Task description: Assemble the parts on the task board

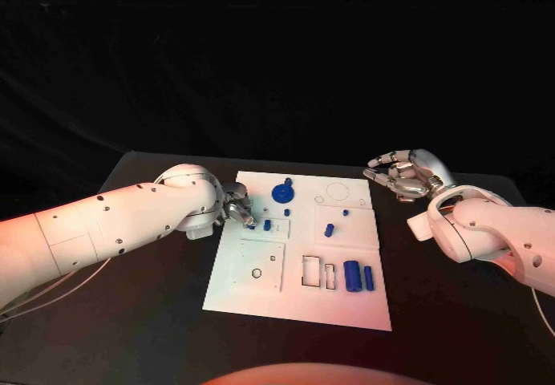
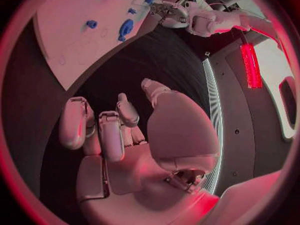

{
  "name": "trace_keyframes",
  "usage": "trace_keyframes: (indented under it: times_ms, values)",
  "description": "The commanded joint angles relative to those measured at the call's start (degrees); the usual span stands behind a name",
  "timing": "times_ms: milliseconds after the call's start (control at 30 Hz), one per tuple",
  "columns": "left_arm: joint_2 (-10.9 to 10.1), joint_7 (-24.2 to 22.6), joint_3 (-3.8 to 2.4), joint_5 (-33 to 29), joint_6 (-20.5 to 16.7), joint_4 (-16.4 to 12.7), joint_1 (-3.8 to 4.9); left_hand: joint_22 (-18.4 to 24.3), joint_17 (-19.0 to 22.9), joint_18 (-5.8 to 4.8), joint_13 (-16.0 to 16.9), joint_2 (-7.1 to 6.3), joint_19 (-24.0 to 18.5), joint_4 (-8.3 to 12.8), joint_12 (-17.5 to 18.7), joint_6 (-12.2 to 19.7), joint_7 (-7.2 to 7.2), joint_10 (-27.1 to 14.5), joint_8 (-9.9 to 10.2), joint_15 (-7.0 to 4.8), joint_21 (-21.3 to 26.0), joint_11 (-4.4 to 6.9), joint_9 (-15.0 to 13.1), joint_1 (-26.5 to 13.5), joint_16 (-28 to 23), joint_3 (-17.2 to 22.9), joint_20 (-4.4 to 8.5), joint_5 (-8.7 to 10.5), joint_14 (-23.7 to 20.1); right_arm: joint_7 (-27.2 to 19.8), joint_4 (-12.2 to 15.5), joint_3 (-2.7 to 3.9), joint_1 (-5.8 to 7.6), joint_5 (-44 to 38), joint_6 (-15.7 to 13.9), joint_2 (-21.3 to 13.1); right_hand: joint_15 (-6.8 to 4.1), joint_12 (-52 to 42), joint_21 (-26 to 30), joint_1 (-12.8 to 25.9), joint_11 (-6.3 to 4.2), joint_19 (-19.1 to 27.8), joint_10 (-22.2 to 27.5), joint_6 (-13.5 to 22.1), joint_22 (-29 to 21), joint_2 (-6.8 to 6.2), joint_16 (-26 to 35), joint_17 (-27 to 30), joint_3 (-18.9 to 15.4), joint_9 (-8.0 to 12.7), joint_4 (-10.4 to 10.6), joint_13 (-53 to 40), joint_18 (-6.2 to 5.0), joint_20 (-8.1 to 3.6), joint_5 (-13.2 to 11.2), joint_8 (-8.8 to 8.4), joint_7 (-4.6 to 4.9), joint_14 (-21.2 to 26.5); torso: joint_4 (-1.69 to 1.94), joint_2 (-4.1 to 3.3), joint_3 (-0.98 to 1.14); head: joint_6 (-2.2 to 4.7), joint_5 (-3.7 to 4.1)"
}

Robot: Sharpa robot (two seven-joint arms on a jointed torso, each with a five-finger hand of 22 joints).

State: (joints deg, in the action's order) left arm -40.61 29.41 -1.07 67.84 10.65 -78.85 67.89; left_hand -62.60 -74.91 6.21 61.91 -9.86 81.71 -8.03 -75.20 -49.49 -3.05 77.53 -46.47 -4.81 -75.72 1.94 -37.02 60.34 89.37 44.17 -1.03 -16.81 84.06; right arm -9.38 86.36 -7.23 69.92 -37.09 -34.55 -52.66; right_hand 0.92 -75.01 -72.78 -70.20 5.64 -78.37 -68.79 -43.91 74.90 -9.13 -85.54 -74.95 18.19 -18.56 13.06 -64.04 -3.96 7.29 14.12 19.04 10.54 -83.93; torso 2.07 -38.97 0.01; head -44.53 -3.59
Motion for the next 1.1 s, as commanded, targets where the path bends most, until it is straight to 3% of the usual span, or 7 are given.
trace_keyframes:
  times_ms: [33,533,800,1100]
  values:
    - [0.4,-0.1,0.11,-1.1,1.2,0.1,-0.15,0.0,-14.1,-0.92,0.1,-0.06,0.2,6.2,-0.4,-0.4,0.92,0.3,-0.2,-0.49,-0.1,0.08,0.1,-0.6,0.2,5.7,0.19,0.23,5.7,-0.3,0.1,0.00,-0.03,-0.3,0.7,0.0,0.26,0.1,0.4,0.0,-0.09,0.4,0.1,0.2,0.7,0.75,0.2,-2.8,0.0,0.1,0.2,0.0,-0.77,-0.11,0.2,0.36,-0.18,-3.2,-0.03,-0.02,0.01,-0.01,0.02]
    - [1.0,0.0,0.12,-1.4,1.8,1.2,-0.15,-0.2,-14.2,-0.97,0.6,-0.26,0.3,2.4,-0.5,-1.2,1.35,0.3,0.0,-0.80,-0.1,0.40,1.9,-2.8,0.3,-1.2,0.45,0.85,5.7,-0.3,0.0,0.00,-0.03,-0.3,0.6,0.0,0.26,0.1,0.5,0.0,-0.09,0.5,0.1,0.2,0.7,0.76,0.2,-2.8,-0.1,0.1,0.3,0.1,-0.80,-0.11,0.2,0.37,-0.18,-3.1,0.01,0.00,-0.01,-0.07,0.10]
    - [1.0,0.0,0.12,-1.4,2.0,1.5,-0.15,-0.3,-14.2,-1.02,0.8,-1.10,0.3,-1.0,-0.5,-1.9,1.38,0.3,0.1,-0.82,-0.2,0.41,3.1,-4.0,0.3,-7.1,0.47,1.12,5.7,-0.4,0.0,-0.01,-0.03,-0.3,0.6,0.0,0.26,0.1,0.5,0.1,-0.09,0.5,0.2,0.2,0.6,0.75,0.3,-2.8,-0.1,0.1,0.3,0.1,-0.81,-0.11,0.2,0.37,-0.17,-3.1,0.01,0.00,0.00,-0.09,0.12]
    - [0.7,0.0,0.12,-1.2,2.0,1.7,-0.15,-0.3,-14.2,-1.02,1.0,-1.81,0.4,-3.0,-0.5,-2.2,1.34,0.3,0.4,-0.80,-0.1,0.37,4.0,-4.1,0.3,-10.8,0.47,1.12,5.7,-0.4,0.0,-0.01,-0.03,-0.3,0.5,0.0,0.26,0.2,0.6,0.1,-0.08,0.5,0.3,0.3,0.6,0.74,0.3,-2.7,-0.2,0.1,0.4,0.2,-0.82,-0.11,0.2,0.37,-0.17,-3.1,0.00,0.00,0.02,-0.05,0.13]
